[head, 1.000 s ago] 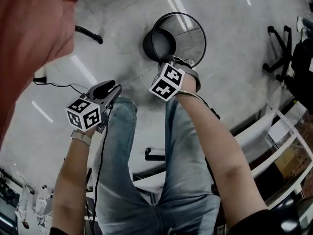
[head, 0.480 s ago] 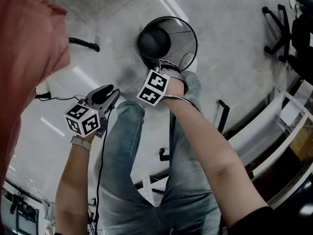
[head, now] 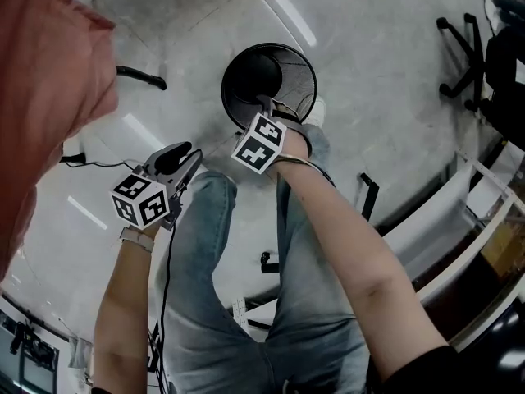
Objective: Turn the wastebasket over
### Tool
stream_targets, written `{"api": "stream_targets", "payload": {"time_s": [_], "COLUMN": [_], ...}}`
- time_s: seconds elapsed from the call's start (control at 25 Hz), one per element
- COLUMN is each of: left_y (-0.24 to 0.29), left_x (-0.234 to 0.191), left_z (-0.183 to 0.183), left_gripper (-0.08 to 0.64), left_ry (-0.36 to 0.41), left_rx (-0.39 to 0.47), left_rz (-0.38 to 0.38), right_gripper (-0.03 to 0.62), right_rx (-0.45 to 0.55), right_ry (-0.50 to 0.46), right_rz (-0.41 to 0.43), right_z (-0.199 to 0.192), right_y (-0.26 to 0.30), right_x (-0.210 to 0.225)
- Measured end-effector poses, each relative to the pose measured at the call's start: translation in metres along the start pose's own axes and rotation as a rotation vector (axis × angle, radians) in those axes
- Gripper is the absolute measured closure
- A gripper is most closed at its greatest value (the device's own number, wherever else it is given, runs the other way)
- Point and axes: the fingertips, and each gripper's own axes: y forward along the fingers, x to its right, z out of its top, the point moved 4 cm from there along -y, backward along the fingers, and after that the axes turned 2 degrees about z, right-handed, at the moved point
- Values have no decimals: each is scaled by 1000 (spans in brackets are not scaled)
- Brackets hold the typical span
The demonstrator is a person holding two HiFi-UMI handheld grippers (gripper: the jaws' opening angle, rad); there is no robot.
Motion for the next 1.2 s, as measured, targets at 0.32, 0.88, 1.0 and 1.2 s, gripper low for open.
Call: {"api": "stream_targets", "payload": {"time_s": [0.32,0.88,1.0,1.2], "left_y": [-13,-108,-134,-184], "left_x": [81,286,327,382], "left_z": [62,250,277,305], "left_gripper": [425,513,544,546], "left_ry": [61,195,236,330], "left_rx": [93,420,455,453], "left_rz": [0,90,70,0], "right_gripper": [153,581,583,583], "right_rx": [304,902,1023,1170], "right_ry": [165,493,515,477], "right_rz": [131,184,151,40], "right_z": [13,22,29,47], "right_y": [-122,-434,-500,-583], "right_x": [38,82,77,44]}}
